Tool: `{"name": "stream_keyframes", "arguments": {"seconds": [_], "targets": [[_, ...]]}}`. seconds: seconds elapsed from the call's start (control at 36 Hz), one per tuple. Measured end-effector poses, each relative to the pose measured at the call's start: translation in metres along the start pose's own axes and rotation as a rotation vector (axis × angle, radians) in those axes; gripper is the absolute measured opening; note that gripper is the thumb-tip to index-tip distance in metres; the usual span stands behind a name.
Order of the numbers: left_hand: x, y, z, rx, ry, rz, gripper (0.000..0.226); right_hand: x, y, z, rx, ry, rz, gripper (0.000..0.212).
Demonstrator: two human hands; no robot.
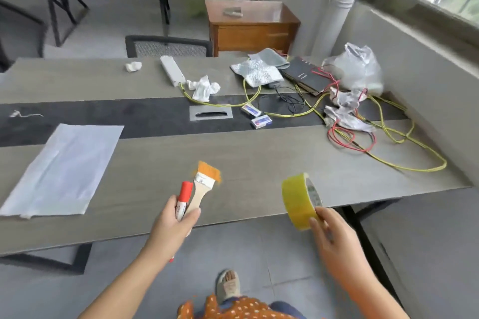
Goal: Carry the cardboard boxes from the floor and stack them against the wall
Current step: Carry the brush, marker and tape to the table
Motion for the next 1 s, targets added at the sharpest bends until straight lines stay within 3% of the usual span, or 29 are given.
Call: {"name": "stream_keyframes", "arguments": {"seconds": [0.11,0.42,0.56,0.61,0.67,0.81,1.0], "targets": [[0.001,-0.01,0.06,0.058,-0.005,0.025,0.018,0.006,-0.011,0.064,0.035,-0.019,-0.086,0.01],[0.039,-0.025,0.197,0.085,0.136,0.147,0.031,0.041,-0.1,0.222,0.234,0.139,-0.352,0.03],[0.041,-0.034,0.252,0.069,0.129,0.281,0.035,0.052,-0.143,0.276,0.257,0.224,-0.521,0.02],[0.043,-0.036,0.266,0.098,0.124,0.344,0.023,0.055,-0.156,0.29,0.282,0.298,-0.629,0.005],[0.046,-0.037,0.277,0.12,0.123,0.446,0.014,0.05,-0.167,0.301,0.271,0.382,-0.723,0.029],[0.061,-0.034,0.285,0.142,0.112,0.866,0.067,0.035,-0.178,0.307,0.307,0.466,-0.778,0.035],[0.066,-0.035,0.278,0.152,0.1,0.877,0.079,0.03,-0.177,0.312,0.246,0.564,-0.676,0.037]]}}
Point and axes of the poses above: each hand's wrist, its own z-axis towards the middle knuckle, its own y-axis out of the back of the hand, x = y × z, the point moved 3 cm from there along z, towards the middle knuckle, and after that the axes turned 11 degrees about -y, right-handed, at the moved point
